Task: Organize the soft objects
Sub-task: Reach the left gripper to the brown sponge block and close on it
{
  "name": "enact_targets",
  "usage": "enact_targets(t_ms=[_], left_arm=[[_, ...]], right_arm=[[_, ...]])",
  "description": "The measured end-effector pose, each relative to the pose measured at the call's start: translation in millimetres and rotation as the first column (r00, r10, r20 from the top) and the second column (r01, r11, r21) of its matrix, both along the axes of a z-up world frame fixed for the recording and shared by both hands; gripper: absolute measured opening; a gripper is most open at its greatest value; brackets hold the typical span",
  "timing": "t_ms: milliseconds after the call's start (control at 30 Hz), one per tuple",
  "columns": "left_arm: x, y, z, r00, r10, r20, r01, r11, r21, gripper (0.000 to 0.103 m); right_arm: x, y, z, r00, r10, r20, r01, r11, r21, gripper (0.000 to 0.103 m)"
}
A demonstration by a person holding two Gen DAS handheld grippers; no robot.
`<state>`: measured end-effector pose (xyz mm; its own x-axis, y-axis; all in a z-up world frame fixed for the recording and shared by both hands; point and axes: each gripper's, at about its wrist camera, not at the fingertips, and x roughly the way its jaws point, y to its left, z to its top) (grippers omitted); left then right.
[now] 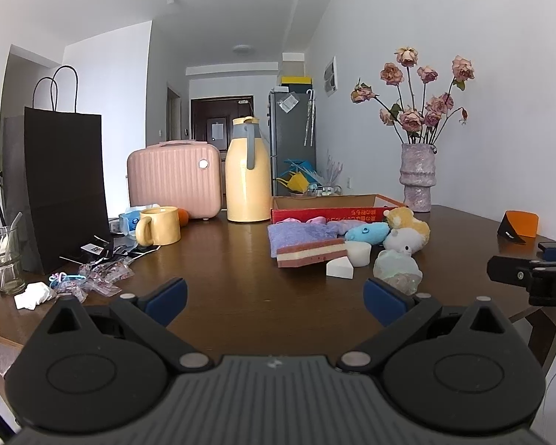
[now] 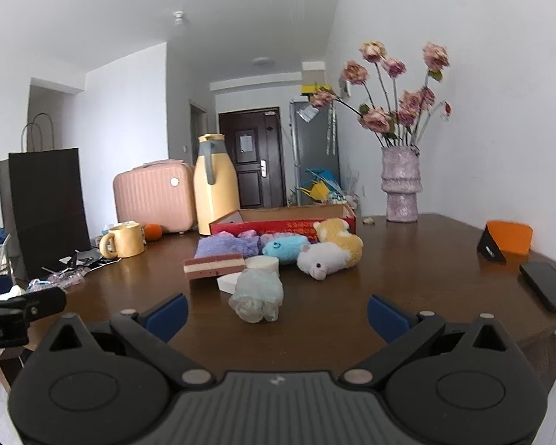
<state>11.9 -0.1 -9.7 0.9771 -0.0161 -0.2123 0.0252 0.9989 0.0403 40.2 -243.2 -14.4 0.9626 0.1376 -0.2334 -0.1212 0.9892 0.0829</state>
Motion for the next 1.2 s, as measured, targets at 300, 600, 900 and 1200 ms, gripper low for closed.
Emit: enact_targets(t_ms=[300,600,900,1200], left_arm=[[42.7,2.9,-9.8,0.999,0.015,-0.045,-0.016,0.999,-0.029,0.103],[121.7,6.8,-11.3,0.988,0.022,-0.15,-0.029,0.998,-0.049,0.103],[245.1,23.0,1.3,0.958,-0.057,-0.281,-0.015,0.969,-0.247,0.092],[324.0,36.7,-13.4,0.874,-0.21,-0.438,-0.03,0.877,-0.48,0.044]], right_arm=[[27.5,10.7,-11.0,0.999,0.024,-0.021,-0.025,0.998,-0.055,0.102],[101.6,17.9,-10.1,0.985,0.112,-0.132,-0.113,0.994,-0.004,0.09],[251.9,25.6,18.4,0.927,0.315,-0.205,-0.291,0.947,0.138,0.059],[362.2,41.5,-15.3,0.79,0.447,-0.42,-0.346,0.89,0.296,0.031]])
